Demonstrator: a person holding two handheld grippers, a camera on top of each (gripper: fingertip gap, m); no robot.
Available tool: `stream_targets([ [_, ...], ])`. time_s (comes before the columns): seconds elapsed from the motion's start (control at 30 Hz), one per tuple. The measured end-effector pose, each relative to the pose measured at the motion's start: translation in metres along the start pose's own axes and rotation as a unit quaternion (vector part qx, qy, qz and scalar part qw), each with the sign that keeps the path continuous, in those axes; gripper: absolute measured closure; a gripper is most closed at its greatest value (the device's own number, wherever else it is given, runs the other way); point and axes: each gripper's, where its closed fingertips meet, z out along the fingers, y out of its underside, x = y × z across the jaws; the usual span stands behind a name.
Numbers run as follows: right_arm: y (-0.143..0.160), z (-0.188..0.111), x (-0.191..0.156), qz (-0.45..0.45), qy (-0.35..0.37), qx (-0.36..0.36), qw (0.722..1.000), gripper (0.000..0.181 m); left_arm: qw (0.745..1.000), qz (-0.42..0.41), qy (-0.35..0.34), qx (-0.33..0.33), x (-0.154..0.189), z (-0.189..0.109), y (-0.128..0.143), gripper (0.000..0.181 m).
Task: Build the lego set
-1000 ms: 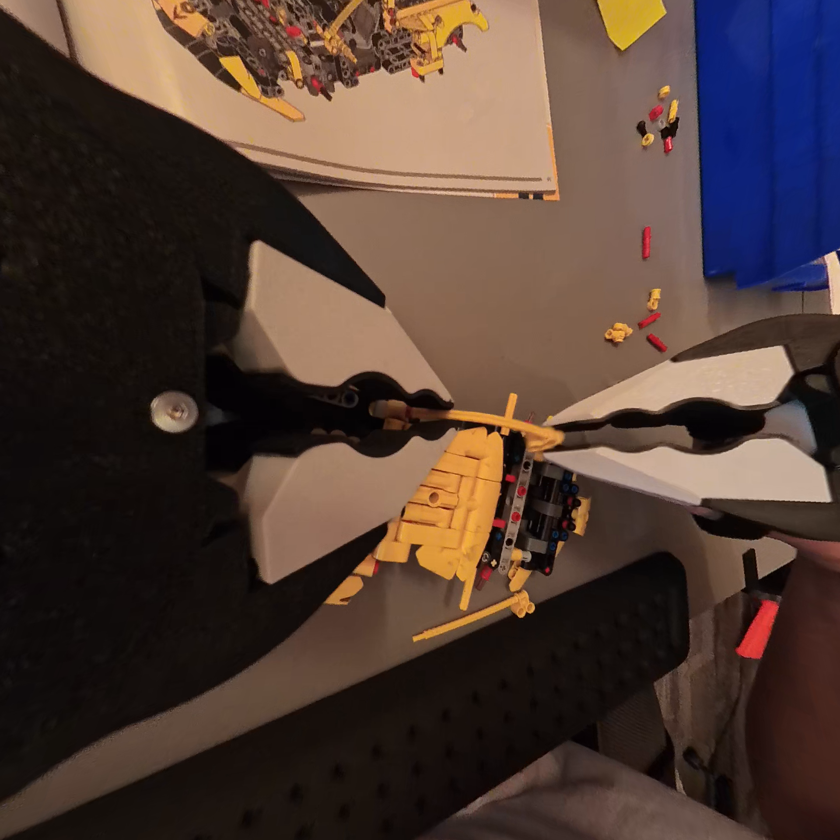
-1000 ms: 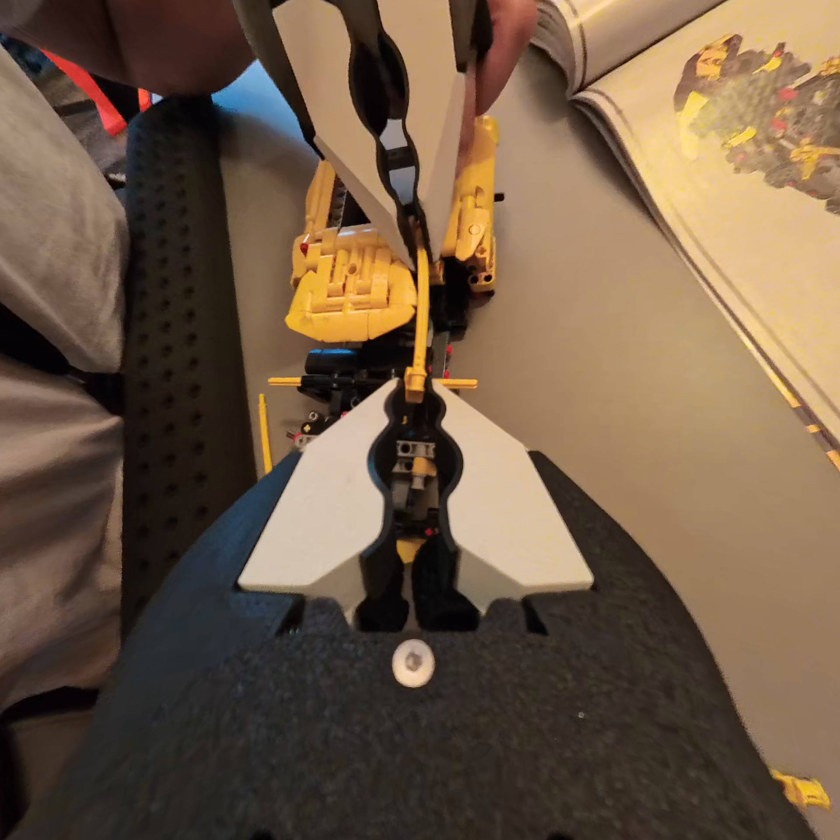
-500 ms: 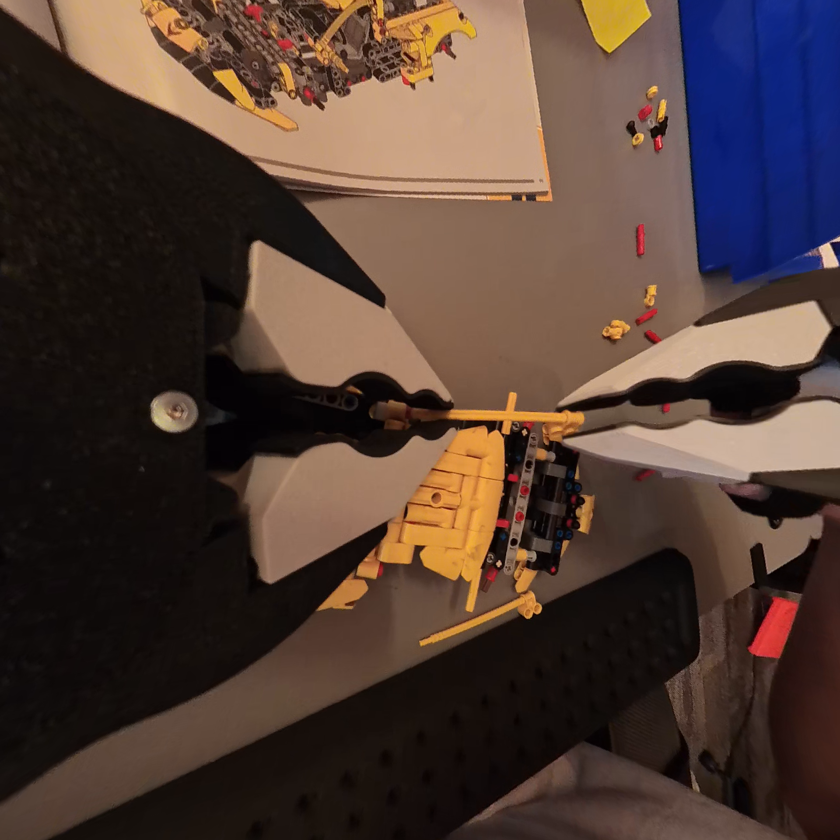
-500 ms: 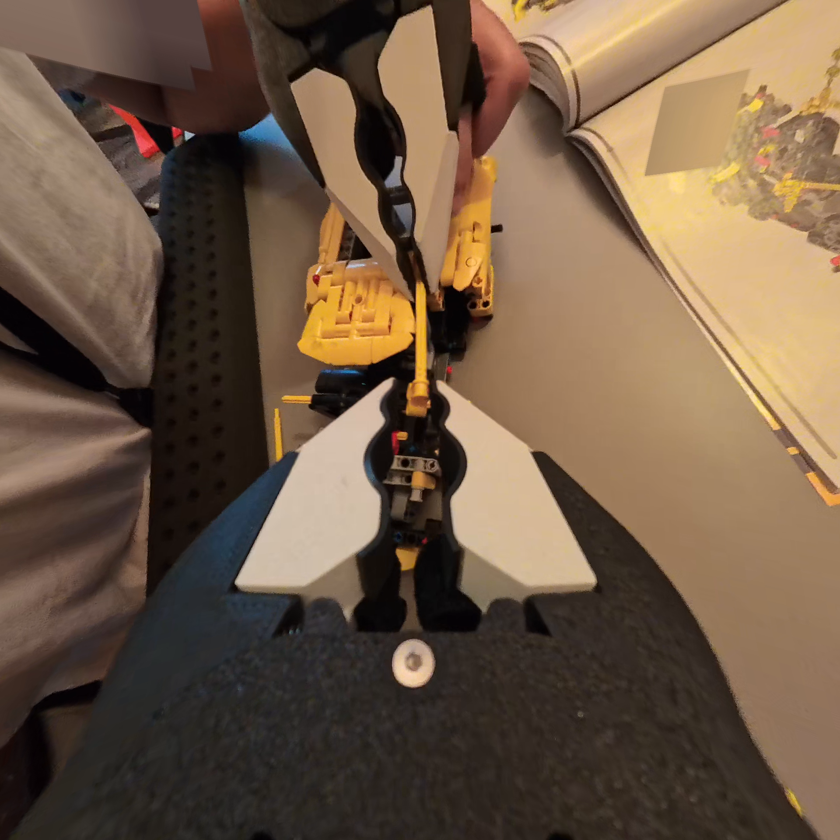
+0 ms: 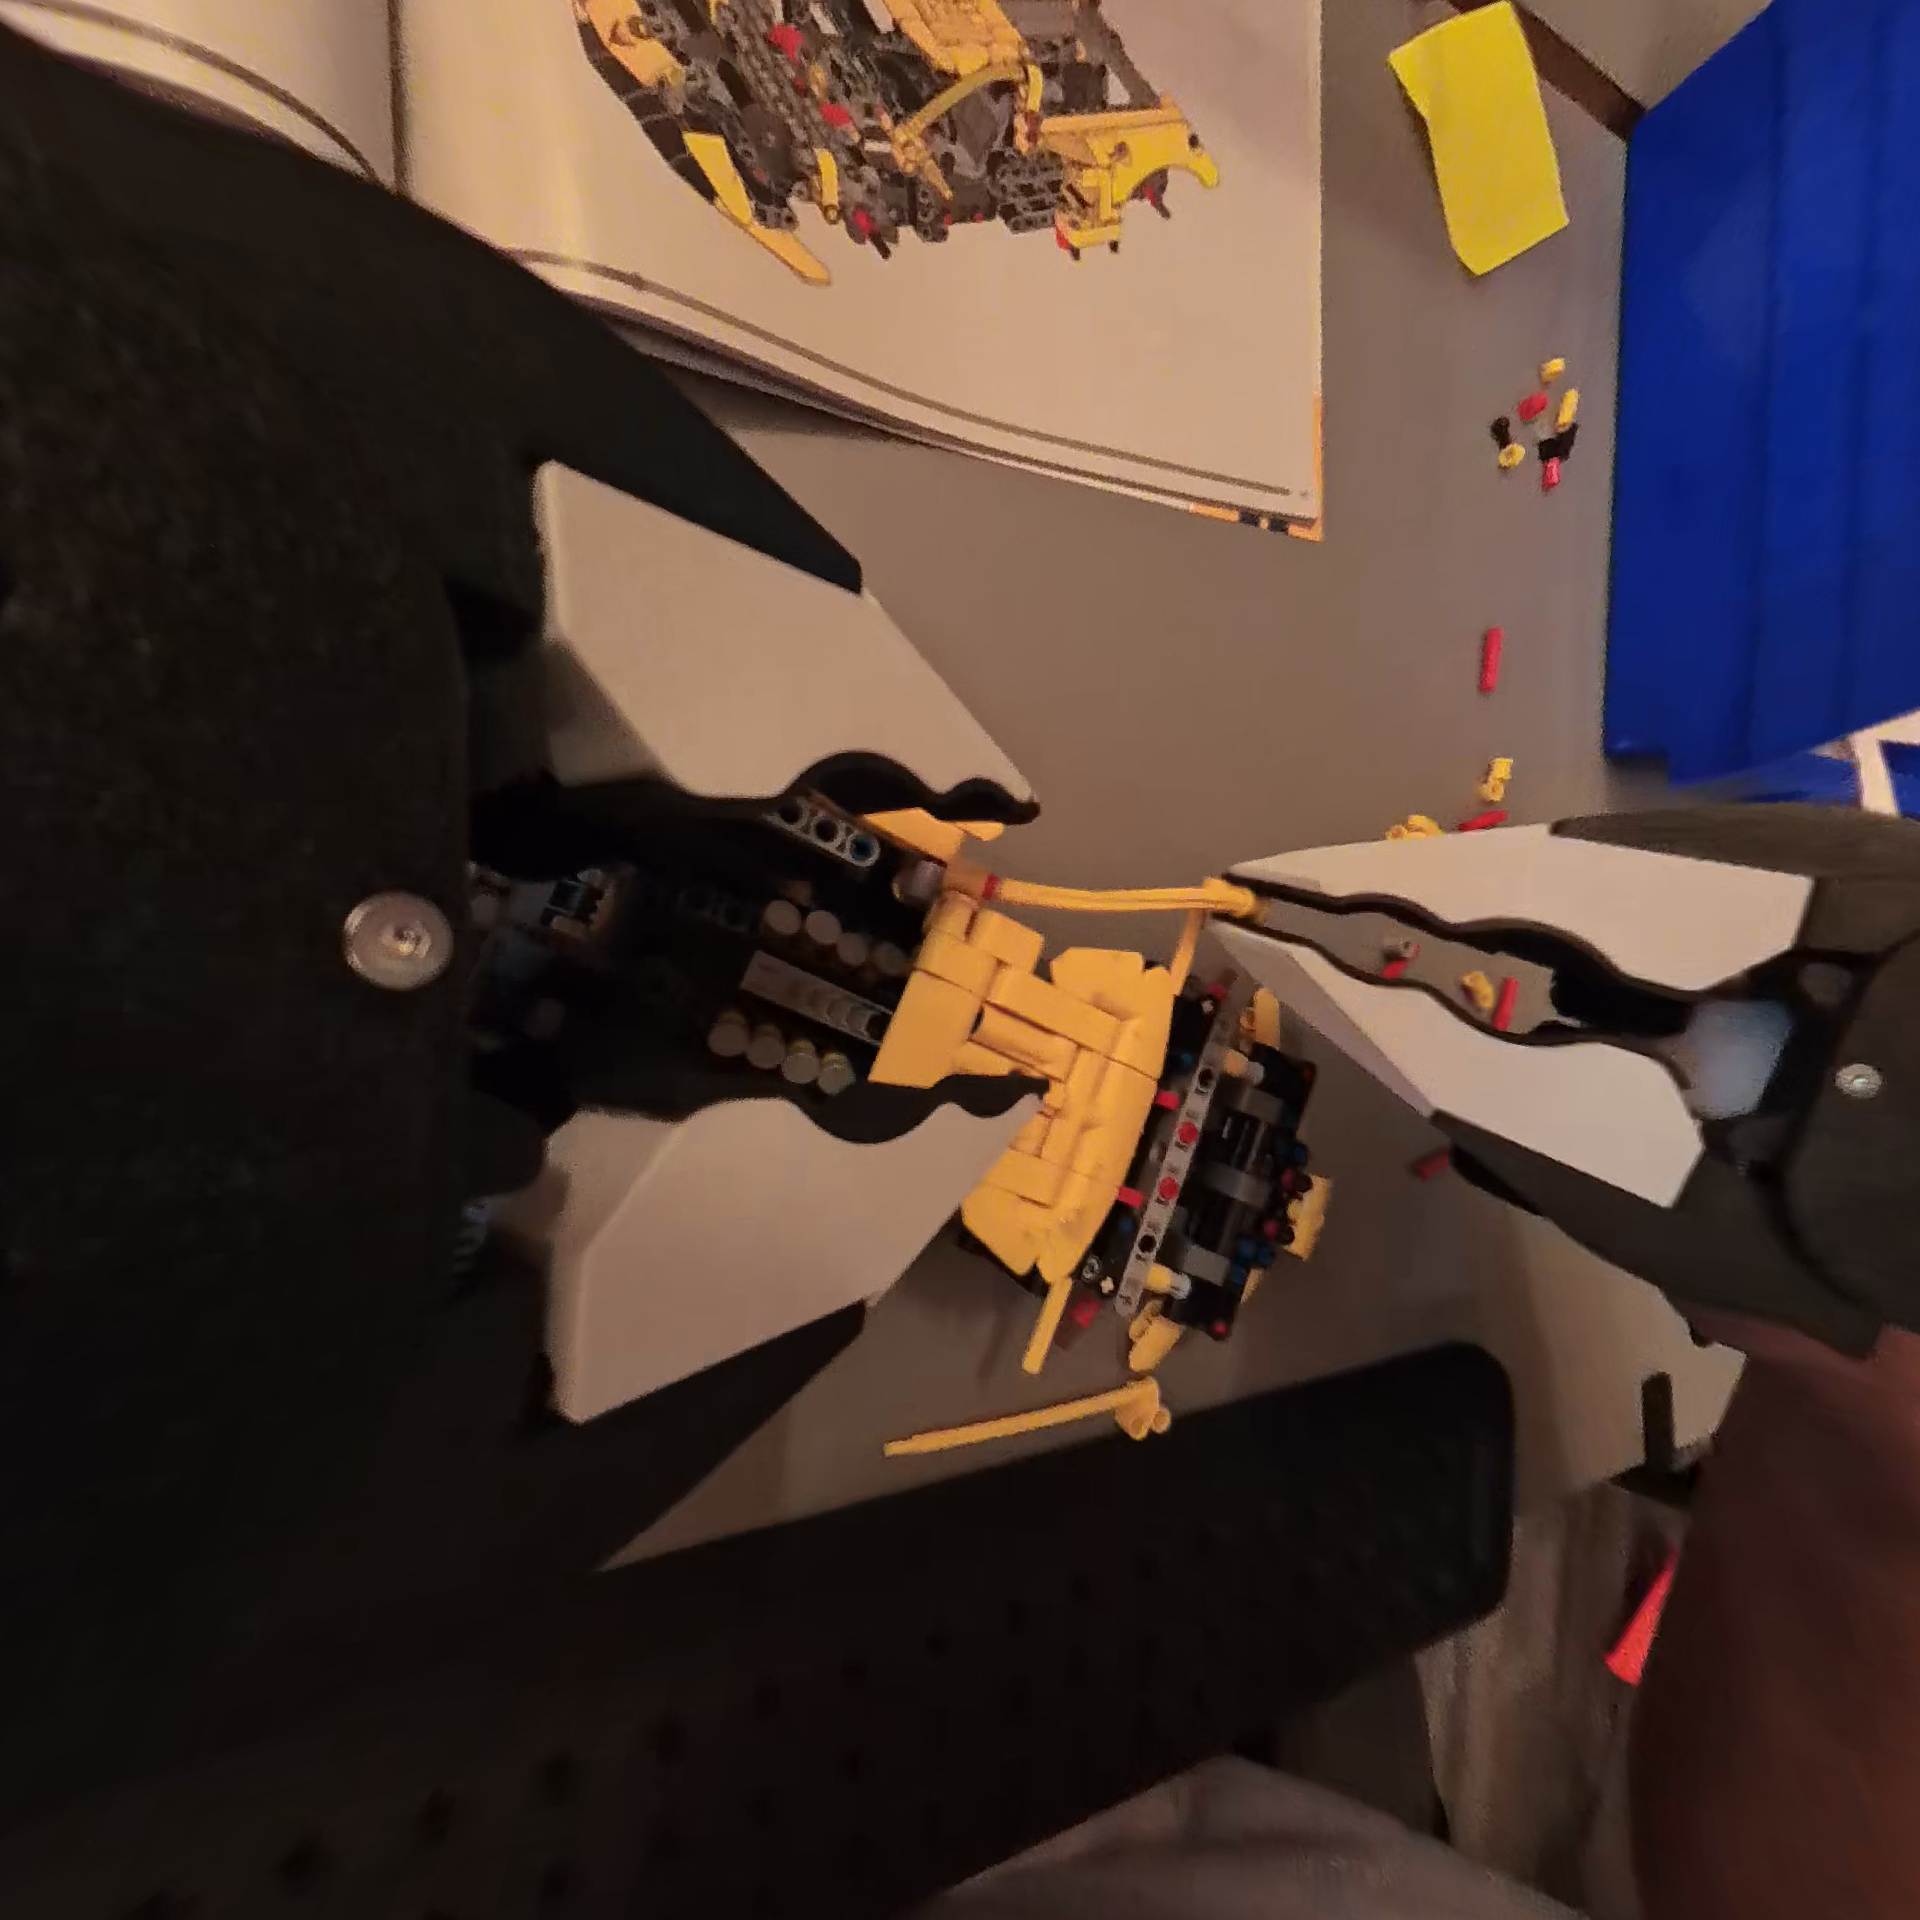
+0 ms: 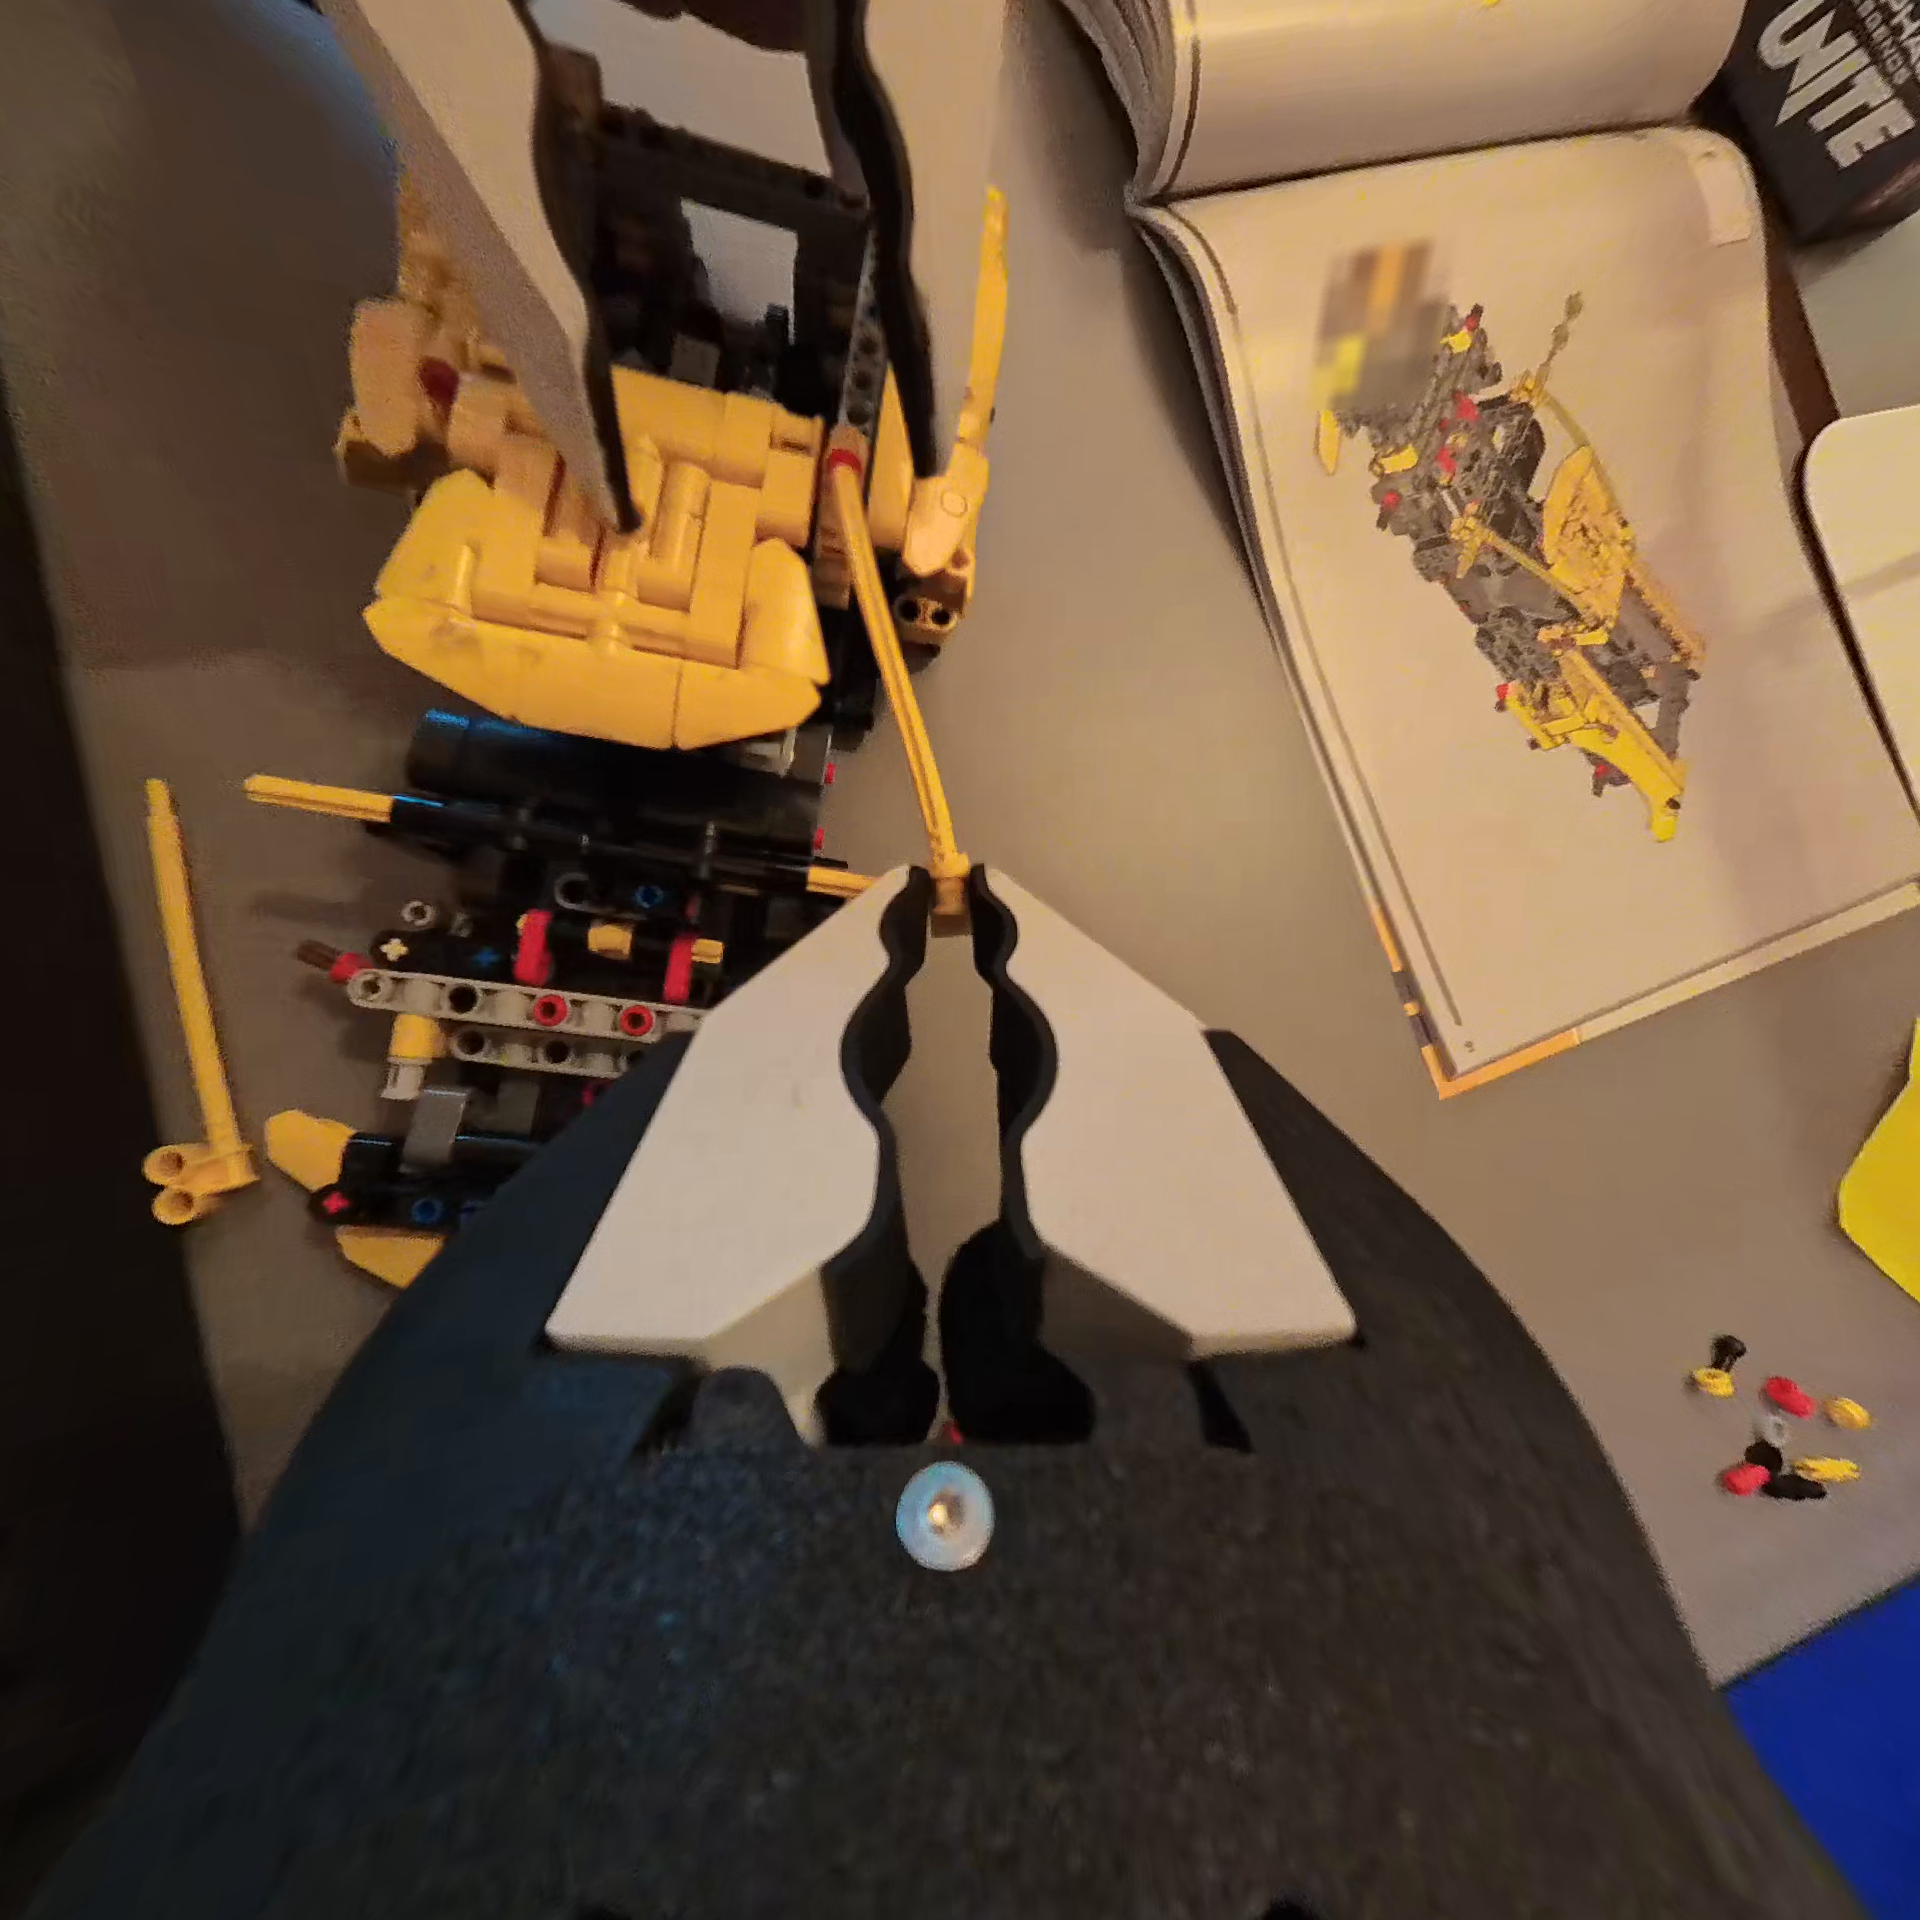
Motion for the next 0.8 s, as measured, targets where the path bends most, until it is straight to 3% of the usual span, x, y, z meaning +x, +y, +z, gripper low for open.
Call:
stream_targets([
  [0.27, 0.003, -0.005, -0.001, 0.064, -0.037, 0.014, 0.997, 0.174, 0.999, -0.027, 0.026, -0.006, -0.001, 0.002, 0.001, 0.132],
  [0.4, 0.010, -0.005, -0.003, 0.062, -0.047, 0.000, 0.997, 0.174, 0.996, -0.060, 0.041, 0.048, -0.002, -0.015, -0.019, 0.132],
  [0.53, 0.010, -0.005, -0.006, 0.096, -0.078, 0.014, 0.992, 0.174, 0.999, -0.001, 0.035, -0.006, 0.013, 0.003, -0.005, 0.101],
  [0.8, 0.013, -0.006, 0.003, 0.116, -0.064, 0.017, 0.991, 0.174, 0.997, -0.010, 0.068, -0.030, 0.019, 0.019, -0.001, 0.102],
])
